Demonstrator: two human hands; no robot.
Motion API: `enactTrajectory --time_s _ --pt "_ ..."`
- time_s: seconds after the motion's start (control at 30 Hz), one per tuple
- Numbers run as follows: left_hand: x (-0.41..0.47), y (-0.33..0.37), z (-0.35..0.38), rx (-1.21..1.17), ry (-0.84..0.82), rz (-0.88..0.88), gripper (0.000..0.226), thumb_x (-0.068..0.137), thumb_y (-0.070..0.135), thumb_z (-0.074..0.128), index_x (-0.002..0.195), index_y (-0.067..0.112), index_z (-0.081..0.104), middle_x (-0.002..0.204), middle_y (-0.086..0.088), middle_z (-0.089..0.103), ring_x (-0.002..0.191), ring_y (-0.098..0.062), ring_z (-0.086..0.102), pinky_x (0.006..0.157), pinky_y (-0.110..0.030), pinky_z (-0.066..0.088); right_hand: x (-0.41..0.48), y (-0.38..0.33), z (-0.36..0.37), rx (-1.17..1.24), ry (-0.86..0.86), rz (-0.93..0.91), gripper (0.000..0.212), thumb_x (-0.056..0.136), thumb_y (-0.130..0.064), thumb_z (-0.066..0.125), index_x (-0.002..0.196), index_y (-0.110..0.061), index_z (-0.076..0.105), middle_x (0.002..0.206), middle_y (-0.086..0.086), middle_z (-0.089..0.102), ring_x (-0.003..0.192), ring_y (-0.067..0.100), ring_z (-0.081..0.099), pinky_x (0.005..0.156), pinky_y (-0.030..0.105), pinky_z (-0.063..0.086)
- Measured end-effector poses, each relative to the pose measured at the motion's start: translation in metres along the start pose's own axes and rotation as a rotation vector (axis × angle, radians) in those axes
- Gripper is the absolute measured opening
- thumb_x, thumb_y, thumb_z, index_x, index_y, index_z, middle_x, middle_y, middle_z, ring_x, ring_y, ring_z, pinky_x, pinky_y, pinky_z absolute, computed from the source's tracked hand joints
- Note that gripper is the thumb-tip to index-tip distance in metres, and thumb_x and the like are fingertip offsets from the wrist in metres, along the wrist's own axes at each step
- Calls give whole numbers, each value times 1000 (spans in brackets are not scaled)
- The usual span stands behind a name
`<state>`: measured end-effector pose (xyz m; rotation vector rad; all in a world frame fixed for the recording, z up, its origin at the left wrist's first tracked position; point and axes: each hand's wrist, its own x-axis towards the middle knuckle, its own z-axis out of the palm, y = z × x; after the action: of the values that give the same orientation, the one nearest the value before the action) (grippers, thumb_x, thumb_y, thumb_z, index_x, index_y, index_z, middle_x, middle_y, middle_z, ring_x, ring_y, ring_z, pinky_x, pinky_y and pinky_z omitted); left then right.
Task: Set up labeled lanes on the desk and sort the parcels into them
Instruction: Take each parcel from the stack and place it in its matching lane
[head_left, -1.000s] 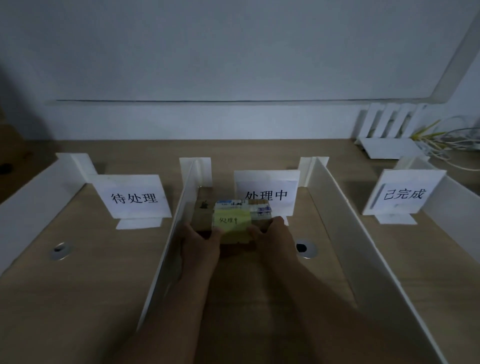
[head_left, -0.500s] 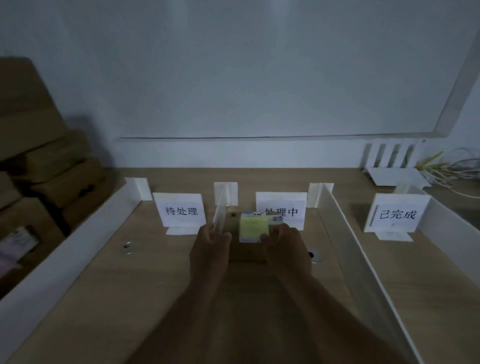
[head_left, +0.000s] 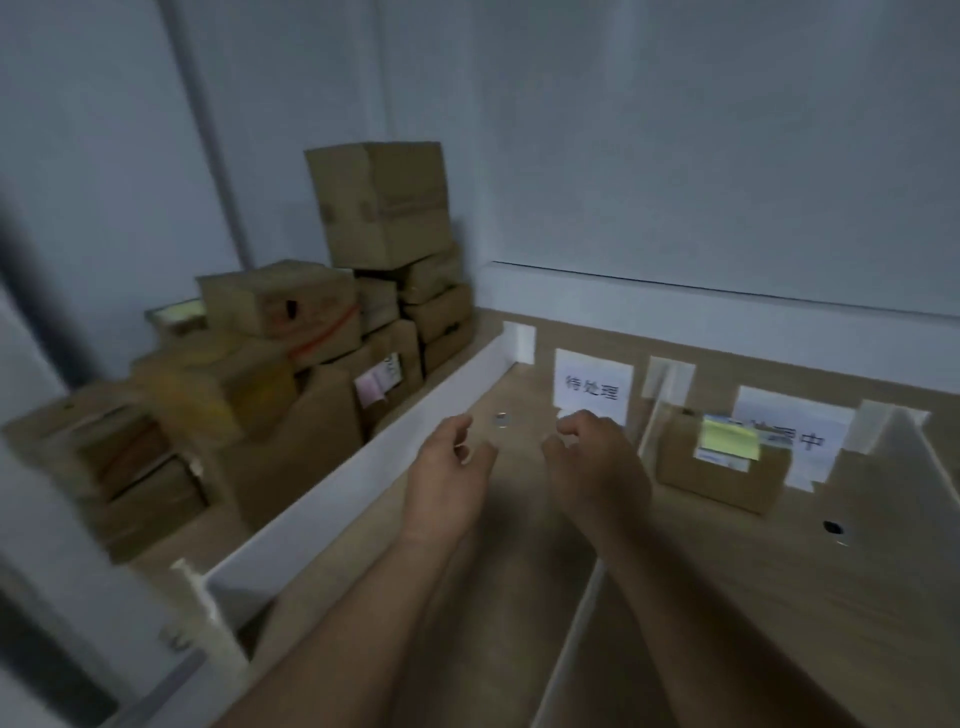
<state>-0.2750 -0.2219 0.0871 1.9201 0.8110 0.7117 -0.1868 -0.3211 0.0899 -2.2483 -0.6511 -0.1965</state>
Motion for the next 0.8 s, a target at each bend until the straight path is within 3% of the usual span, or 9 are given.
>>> enactTrajectory --time_s 0.13,0.37,0.5,0.6,0.8 --pt "-3 -34 -82 32 76 11 44 92 35 55 135 24 48 136 5 51 118 -12 51 100 -34 45 -28 -69 33 5 -47 -144 28 96 -32 44 115 -17 58 113 1 58 86 11 47 62 20 31" --pt "17 -104 -245 82 224 -10 49 88 43 58 132 22 52 132 2 52 117 -16 51 100 -35 43 -69 -207 117 76 -113 -321 31 96 -36 47 121 -19 55 118 1 56 103 11 54 80 25 43" --pt "27 -139 -322 78 286 -19 57 81 53 57 129 23 54 129 5 55 117 -14 53 101 -39 45 -85 -271 171 96 -185 -277 34 96 -41 46 124 -23 53 120 -3 53 105 12 53 86 30 45" --pt "33 -163 -358 98 294 -52 47 88 40 59 131 22 52 124 8 54 116 -14 51 98 -34 44 -91 -299 203 107 -202 -230 38 95 -44 46 126 -23 51 119 -2 52 100 11 52 80 29 44" --pt "60 -196 -385 74 250 -55 53 88 43 59 136 25 46 134 1 50 118 -15 48 96 -36 45 -81 -317 242 70 -175 -97 46 92 -50 47 125 -19 52 112 0 58 95 13 56 72 30 45"
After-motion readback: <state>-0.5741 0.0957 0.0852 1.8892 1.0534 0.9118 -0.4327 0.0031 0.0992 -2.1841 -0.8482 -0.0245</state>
